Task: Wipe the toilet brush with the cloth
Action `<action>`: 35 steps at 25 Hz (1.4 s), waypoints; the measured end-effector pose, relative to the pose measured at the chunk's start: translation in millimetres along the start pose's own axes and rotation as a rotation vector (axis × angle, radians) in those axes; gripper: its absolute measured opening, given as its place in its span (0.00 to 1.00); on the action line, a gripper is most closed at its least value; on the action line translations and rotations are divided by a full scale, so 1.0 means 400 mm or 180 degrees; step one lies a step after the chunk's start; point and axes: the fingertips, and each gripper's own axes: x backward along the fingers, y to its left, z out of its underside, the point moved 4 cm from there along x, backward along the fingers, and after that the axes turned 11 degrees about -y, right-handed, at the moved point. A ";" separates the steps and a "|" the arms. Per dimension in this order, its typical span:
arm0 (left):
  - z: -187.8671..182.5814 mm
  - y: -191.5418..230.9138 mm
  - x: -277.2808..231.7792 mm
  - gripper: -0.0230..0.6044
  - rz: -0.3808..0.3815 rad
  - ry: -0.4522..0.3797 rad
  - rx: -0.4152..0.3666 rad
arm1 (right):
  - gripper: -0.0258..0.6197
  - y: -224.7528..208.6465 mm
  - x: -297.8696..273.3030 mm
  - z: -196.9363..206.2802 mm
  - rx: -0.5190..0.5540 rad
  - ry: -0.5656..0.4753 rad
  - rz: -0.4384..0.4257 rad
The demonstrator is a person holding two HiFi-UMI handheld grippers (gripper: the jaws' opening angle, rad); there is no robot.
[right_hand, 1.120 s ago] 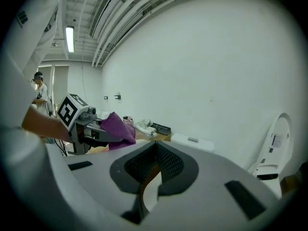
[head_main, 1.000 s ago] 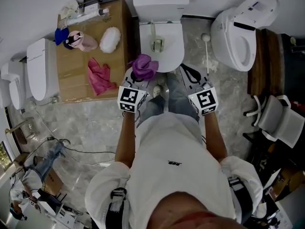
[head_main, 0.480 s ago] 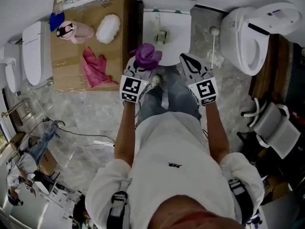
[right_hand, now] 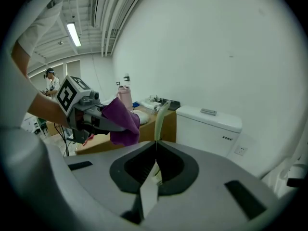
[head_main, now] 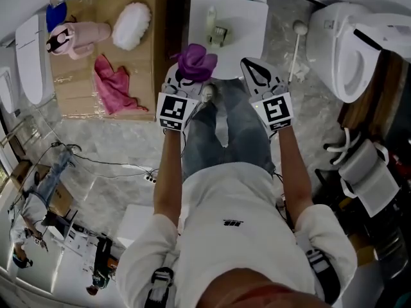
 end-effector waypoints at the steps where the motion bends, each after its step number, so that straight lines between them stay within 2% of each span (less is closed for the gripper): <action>1: 0.014 0.007 -0.010 0.18 -0.0009 0.0011 0.0014 | 0.04 -0.006 -0.012 0.018 0.0007 0.0017 -0.0016; 12: 0.172 0.052 -0.116 0.18 0.0008 0.0175 0.0123 | 0.04 -0.055 -0.146 0.206 0.0099 0.0209 -0.0152; 16: 0.221 0.064 -0.145 0.18 0.0007 0.0202 0.0158 | 0.04 -0.055 -0.194 0.269 0.0146 0.0282 -0.0287; 21: 0.267 0.079 -0.178 0.18 0.0002 0.0208 0.0192 | 0.05 -0.065 -0.238 0.350 0.0282 0.0474 -0.0351; 25: 0.300 0.083 -0.199 0.19 0.0025 0.0236 0.0212 | 0.06 -0.078 -0.278 0.402 0.0250 0.0533 -0.0364; 35: 0.353 0.100 -0.241 0.23 0.0008 0.0186 0.0303 | 0.11 -0.080 -0.370 0.473 0.0616 0.0671 -0.0541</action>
